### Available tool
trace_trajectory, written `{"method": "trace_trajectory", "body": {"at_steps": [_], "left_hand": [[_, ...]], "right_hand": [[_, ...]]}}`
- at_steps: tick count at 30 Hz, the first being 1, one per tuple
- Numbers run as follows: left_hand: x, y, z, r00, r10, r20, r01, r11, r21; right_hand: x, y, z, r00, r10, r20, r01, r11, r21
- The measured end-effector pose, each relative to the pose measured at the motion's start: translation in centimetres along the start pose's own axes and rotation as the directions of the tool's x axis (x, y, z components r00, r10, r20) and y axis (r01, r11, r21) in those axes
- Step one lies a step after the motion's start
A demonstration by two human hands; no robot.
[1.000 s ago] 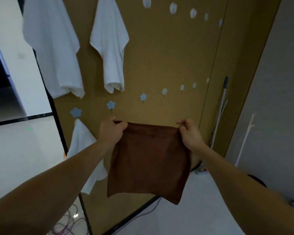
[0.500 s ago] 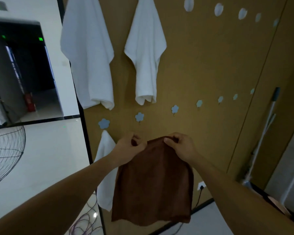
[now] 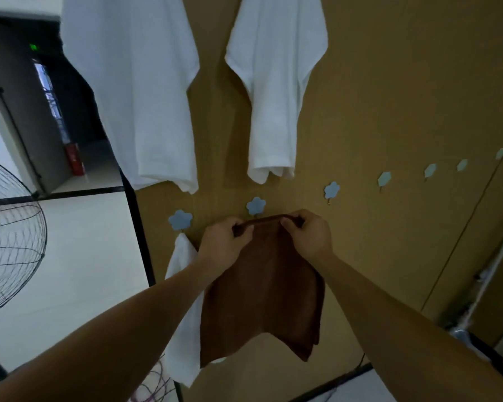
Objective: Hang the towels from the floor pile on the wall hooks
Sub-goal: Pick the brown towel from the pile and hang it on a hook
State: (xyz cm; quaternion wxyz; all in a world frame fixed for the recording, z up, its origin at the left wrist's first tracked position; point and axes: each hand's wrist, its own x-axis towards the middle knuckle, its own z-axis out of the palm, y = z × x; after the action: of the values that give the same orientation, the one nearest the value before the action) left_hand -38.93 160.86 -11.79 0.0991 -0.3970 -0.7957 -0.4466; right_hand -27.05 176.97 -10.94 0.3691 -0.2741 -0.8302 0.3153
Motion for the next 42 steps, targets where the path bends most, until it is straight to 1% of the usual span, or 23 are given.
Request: {"method": "trace_trajectory", "body": {"at_steps": [4, 8, 12, 15, 18, 19, 21, 23, 25, 26, 27, 28, 29, 30, 31, 32, 33, 34, 35, 36, 37, 39, 42], "left_hand": [[2.2, -0.5, 1.2, 0.992, -0.046, -0.119, 0.059, 0.992, 0.108], [3.1, -1.1, 2.1, 0.954, -0.122, -0.273, 0.176, 0.967, 0.183], [2.9, -0.6, 3.5, 0.923, -0.160, -0.350, 0.267, 0.921, 0.283], [2.2, -0.8, 4.6, 0.922, -0.236, -0.307, 0.332, 0.890, 0.312], [1.6, -1.0, 5.9, 0.901, -0.367, -0.229, 0.418, 0.875, 0.244], [1.8, -0.9, 6.1, 0.897, -0.387, -0.213, 0.434, 0.865, 0.252], [2.3, -0.5, 6.2, 0.898, -0.409, -0.163, 0.440, 0.837, 0.326], [2.5, -0.1, 6.1, 0.899, -0.417, -0.129, 0.433, 0.808, 0.400], [2.0, 0.1, 6.1, 0.912, -0.381, -0.153, 0.402, 0.754, 0.520], [1.5, 0.1, 6.2, 0.927, -0.329, -0.182, 0.370, 0.707, 0.603], [1.1, 0.1, 6.3, 0.946, -0.251, -0.205, 0.322, 0.660, 0.679], [0.7, 0.1, 6.5, 0.966, -0.153, -0.210, 0.259, 0.621, 0.740], [0.5, 0.0, 6.6, 0.980, -0.046, -0.192, 0.181, 0.597, 0.782], [0.5, -0.1, 6.7, 0.989, 0.038, -0.143, 0.094, 0.590, 0.802], [0.5, -0.3, 6.7, 0.994, 0.081, -0.079, 0.013, 0.612, 0.790], [0.5, -0.5, 6.8, 0.996, 0.081, -0.025, -0.036, 0.671, 0.740], [0.4, -0.7, 6.9, 0.999, 0.037, 0.012, -0.036, 0.765, 0.643], [0.3, -0.8, 7.0, 0.999, -0.026, 0.032, 0.006, 0.858, 0.514], [0.2, -0.9, 7.1, 0.996, -0.079, 0.039, 0.058, 0.921, 0.386], [-0.1, -1.1, 7.2, 0.993, -0.111, 0.041, 0.095, 0.956, 0.278], [-0.3, -1.1, 7.3, 0.991, -0.124, 0.046, 0.112, 0.972, 0.209], [-0.7, -1.2, 7.6, 0.987, -0.146, 0.067, 0.134, 0.978, 0.160], [-1.0, -1.0, 7.9, 0.966, -0.245, 0.079, 0.240, 0.968, 0.066]], "right_hand": [[3.6, 0.7, 1.7, 0.998, -0.057, 0.012, 0.057, 0.998, -0.003], [5.4, 1.3, 4.0, 0.991, -0.131, -0.005, 0.131, 0.991, 0.016], [5.3, 2.7, 5.7, 0.992, -0.127, -0.022, 0.128, 0.990, 0.058], [4.7, 4.1, 6.3, 0.992, -0.120, 0.028, 0.119, 0.992, 0.052], [4.7, 4.3, 6.6, 0.995, -0.061, 0.078, 0.057, 0.997, 0.052], [4.7, 4.3, 6.7, 0.994, -0.055, 0.093, 0.051, 0.998, 0.046], [4.8, 4.3, 6.7, 0.991, -0.086, 0.104, 0.085, 0.996, 0.019], [4.7, 4.4, 6.6, 0.983, -0.171, 0.068, 0.175, 0.983, -0.057], [4.4, 4.5, 6.6, 0.958, -0.286, 0.008, 0.281, 0.935, -0.216], [4.2, 4.5, 6.7, 0.940, -0.340, -0.012, 0.322, 0.902, -0.287], [4.0, 4.4, 6.6, 0.919, -0.393, -0.023, 0.367, 0.876, -0.314], [3.8, 4.4, 6.6, 0.892, -0.451, -0.024, 0.425, 0.857, -0.292], [3.7, 4.4, 6.6, 0.863, -0.505, -0.011, 0.490, 0.842, -0.224], [3.4, 4.5, 6.6, 0.844, -0.537, 0.014, 0.534, 0.836, -0.125], [3.3, 4.6, 6.6, 0.842, -0.537, 0.048, 0.538, 0.842, -0.017], [3.1, 4.8, 6.5, 0.852, -0.515, 0.090, 0.510, 0.857, 0.075], [2.9, 5.1, 6.4, 0.864, -0.484, 0.139, 0.467, 0.873, 0.139], [2.8, 5.4, 6.3, 0.870, -0.454, 0.189, 0.424, 0.888, 0.179], [2.6, 5.7, 6.2, 0.872, -0.429, 0.236, 0.386, 0.899, 0.209], [2.5, 5.8, 6.2, 0.871, -0.406, 0.277, 0.349, 0.908, 0.234], [2.5, 5.9, 6.1, 0.869, -0.381, 0.316, 0.307, 0.915, 0.261], [2.5, 5.6, 6.1, 0.863, -0.311, 0.397, 0.180, 0.925, 0.334], [2.8, 4.9, 6.0, 0.835, -0.206, 0.511, -0.009, 0.922, 0.387]]}}
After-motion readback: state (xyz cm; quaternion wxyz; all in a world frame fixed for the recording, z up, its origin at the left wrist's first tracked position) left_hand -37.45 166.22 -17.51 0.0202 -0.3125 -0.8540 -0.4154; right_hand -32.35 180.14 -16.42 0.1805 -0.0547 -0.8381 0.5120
